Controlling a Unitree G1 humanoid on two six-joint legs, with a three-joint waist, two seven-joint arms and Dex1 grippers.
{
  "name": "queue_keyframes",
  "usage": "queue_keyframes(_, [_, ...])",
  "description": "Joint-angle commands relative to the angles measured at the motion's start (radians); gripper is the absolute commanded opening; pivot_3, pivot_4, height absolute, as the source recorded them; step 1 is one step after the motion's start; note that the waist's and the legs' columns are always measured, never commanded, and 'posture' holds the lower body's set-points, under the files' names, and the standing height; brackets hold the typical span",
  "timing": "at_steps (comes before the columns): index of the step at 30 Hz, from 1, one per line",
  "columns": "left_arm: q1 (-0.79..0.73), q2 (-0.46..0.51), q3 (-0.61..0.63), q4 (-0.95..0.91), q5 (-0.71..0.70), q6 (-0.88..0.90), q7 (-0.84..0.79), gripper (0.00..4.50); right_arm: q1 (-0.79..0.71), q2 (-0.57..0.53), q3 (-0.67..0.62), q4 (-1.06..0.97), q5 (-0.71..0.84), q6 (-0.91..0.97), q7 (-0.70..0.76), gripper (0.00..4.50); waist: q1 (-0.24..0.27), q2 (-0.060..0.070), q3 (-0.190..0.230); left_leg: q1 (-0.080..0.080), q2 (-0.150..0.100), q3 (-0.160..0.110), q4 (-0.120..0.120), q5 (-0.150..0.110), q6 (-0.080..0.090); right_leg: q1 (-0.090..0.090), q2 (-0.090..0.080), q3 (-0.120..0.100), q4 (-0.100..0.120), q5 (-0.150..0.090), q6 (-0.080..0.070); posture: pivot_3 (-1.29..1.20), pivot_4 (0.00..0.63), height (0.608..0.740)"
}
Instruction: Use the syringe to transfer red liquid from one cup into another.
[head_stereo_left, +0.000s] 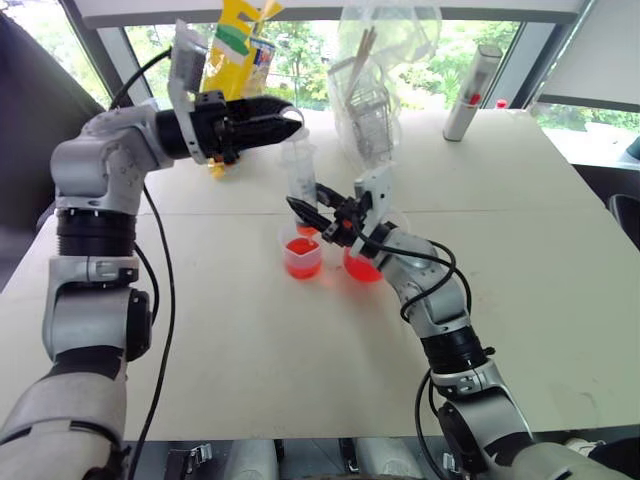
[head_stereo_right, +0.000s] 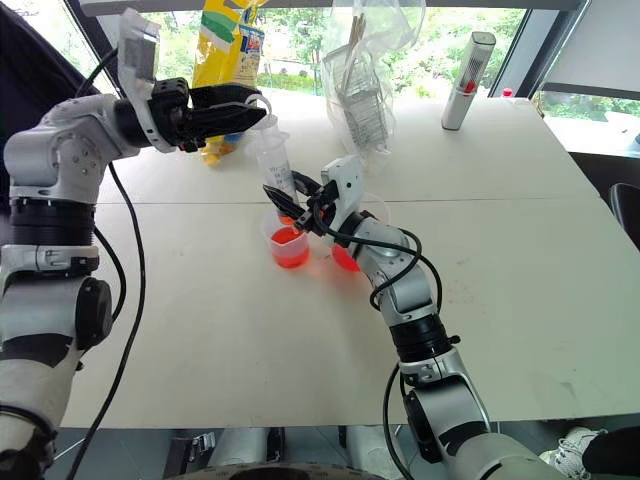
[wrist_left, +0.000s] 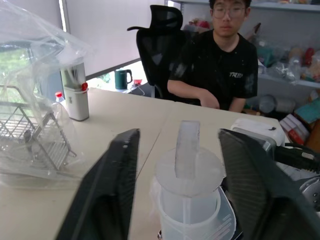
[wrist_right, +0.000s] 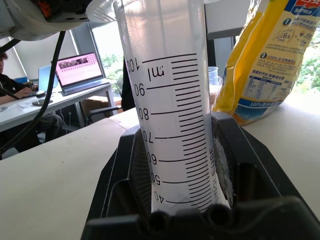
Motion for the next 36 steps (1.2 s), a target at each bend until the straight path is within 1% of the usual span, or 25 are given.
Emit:
queue_keyframes(1, [-0.025,0.0,0.009,-0.011,0.002,-0.023,-0.006,0.49,-0.014,0.009,0.0,-0.038,0.001,-0.017,0.003,1.33,0.0,0.0,0.0,0.0,0.0,0.0,0.0,0.0,0.0,0.0,0.0,0.0,0.0,0.0,0.0,0.0,0.15,0.739])
queue_keyframes(2, [-0.024,-0.001,0.009,-0.013,0.0,-0.021,-0.008,0.04,-0.014,0.009,0.0,-0.039,0.0,-0.016,0.003,1.33,0.001,0.0,0.0,0.0,0.0,0.0,0.0,0.0,0.0,0.0,0.0,0.0,0.0,0.0,0.0,0.0,0.15,0.739])
queue_keyframes(7, [0.003,0.006,-0.016,-0.053,0.003,-0.005,-0.041,0.04,-0.02,0.009,0.0,-0.046,0.002,-0.011,0.003,1.33,0.0,0.0,0.0,0.0,0.0,0.0,0.0,0.0,0.0,0.0,0.0,0.0,0.0,0.0,0.0,0.0,0.15,0.739])
queue_keyframes(13, [0.066,0.014,-0.07,-0.109,0.037,-0.026,-0.071,0.04,-0.048,0.009,-0.018,-0.084,0.021,0.022,-0.005,1.33,0.0,0.0,0.0,0.0,0.0,0.0,0.0,0.0,0.0,0.0,0.0,0.0,0.0,0.0,0.0,0.0,0.15,0.739])
queue_keyframes(29, [0.146,-0.006,-0.108,-0.123,0.083,-0.076,-0.056,0.04,-0.116,-0.014,-0.081,-0.21,0.082,0.166,-0.022,1.33,0.001,0.0,0.0,0.0,0.0,0.0,0.0,0.0,0.0,0.0,0.0,0.0,0.0,0.0,0.0,0.0,0.15,0.739])
queue_keyframes(36, [0.158,-0.003,-0.1,-0.139,0.072,-0.06,-0.047,0.04,-0.108,-0.018,-0.084,-0.234,0.097,0.207,-0.024,1.33,0.002,0.0,0.0,0.0,0.0,0.0,0.0,0.0,0.0,0.0,0.0,0.0,0.0,0.0,0.0,0.0,0.15,0.739])
